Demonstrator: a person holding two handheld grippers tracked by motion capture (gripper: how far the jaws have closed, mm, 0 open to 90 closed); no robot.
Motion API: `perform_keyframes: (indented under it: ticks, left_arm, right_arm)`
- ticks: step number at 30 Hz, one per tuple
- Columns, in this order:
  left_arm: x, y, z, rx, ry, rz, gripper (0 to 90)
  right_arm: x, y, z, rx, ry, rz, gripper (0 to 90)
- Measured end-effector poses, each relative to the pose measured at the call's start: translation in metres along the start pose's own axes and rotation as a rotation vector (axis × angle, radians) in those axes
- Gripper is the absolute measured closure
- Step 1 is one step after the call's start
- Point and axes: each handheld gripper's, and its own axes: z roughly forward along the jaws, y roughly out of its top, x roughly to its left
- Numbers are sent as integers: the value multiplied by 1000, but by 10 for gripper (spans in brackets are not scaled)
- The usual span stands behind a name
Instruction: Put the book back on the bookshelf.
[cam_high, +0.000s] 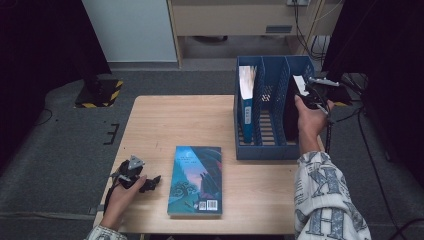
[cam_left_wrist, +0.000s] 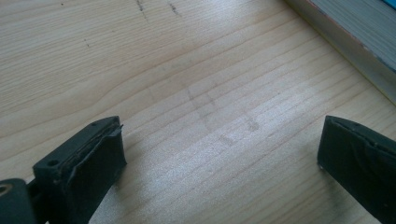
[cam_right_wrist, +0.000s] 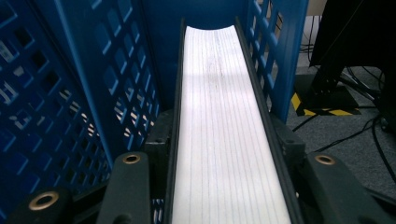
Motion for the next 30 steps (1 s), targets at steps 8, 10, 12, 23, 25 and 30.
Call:
perform_keyframes:
  ticks: [8, 10, 12, 23, 25, 30]
  left_arm:
    - [0, 0, 0, -2, -1, 0, 0]
    - [0, 0, 0, -2, -1, 1, 0]
    - [0, 0, 0, -2, -1, 1, 0]
    - [-1, 0, 0, 0, -2, 0, 0]
    - [-1, 0, 0, 0, -2, 0, 0]
    - [-1, 0, 0, 0, -2, 0, 0]
  right_arm:
    - [4, -1, 0, -1, -15, -2, 528]
    - [6, -1, 0, -2, -19, -4, 524]
    - [7, -1, 0, -3, -17, 0, 515]
    - [4, -4, -8, -42, 61, 49, 452]
    - [3, -2, -11, -53, 82, 59, 432]
    - [-1, 1, -18, -71, 121, 64, 340]
